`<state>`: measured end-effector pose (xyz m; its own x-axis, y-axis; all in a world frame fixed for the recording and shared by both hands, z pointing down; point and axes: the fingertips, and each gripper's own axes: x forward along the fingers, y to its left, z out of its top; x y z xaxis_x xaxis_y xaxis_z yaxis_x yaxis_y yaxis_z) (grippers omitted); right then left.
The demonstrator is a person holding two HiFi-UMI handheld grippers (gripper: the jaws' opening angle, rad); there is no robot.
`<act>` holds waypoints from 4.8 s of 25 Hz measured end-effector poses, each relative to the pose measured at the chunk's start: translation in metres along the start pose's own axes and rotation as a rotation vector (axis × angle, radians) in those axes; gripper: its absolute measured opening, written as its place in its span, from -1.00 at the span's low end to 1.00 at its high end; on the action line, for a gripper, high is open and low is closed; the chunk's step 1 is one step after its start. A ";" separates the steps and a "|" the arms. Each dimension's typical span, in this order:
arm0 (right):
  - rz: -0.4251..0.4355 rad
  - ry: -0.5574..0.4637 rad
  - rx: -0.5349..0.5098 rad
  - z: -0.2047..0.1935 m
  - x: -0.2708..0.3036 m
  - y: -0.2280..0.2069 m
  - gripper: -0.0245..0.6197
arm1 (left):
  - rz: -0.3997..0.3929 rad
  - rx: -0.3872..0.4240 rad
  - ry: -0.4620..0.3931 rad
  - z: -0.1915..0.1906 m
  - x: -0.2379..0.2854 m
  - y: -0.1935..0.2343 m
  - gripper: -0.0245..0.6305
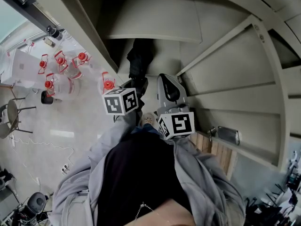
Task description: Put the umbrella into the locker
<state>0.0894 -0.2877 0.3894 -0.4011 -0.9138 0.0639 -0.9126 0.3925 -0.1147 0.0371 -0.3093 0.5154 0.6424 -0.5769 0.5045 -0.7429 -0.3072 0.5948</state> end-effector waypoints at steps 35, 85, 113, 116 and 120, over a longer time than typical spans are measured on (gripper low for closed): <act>0.163 -0.030 -0.035 0.001 -0.002 0.065 -0.91 | -0.050 0.285 -0.102 -0.021 -0.120 -0.009 -0.89; 0.070 0.021 -0.065 -0.008 0.018 0.025 -0.91 | 0.016 0.356 -0.141 0.041 -0.055 0.039 -0.91; -0.081 -0.044 -0.120 0.015 -0.026 -0.005 -0.91 | -0.132 0.480 -0.242 0.047 -0.033 -0.057 -0.91; -0.079 -0.077 -0.136 0.025 -0.028 -0.001 -0.91 | -0.068 0.511 -0.362 0.065 -0.064 -0.059 -0.91; -0.082 -0.118 -0.144 0.041 -0.033 0.006 -0.91 | 0.016 0.542 -0.504 0.081 -0.106 -0.062 -0.91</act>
<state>0.1007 -0.2595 0.3464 -0.3208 -0.9458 -0.0506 -0.9471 0.3197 0.0294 0.0000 -0.2907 0.3740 0.5636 -0.8217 0.0846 -0.8238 -0.5515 0.1312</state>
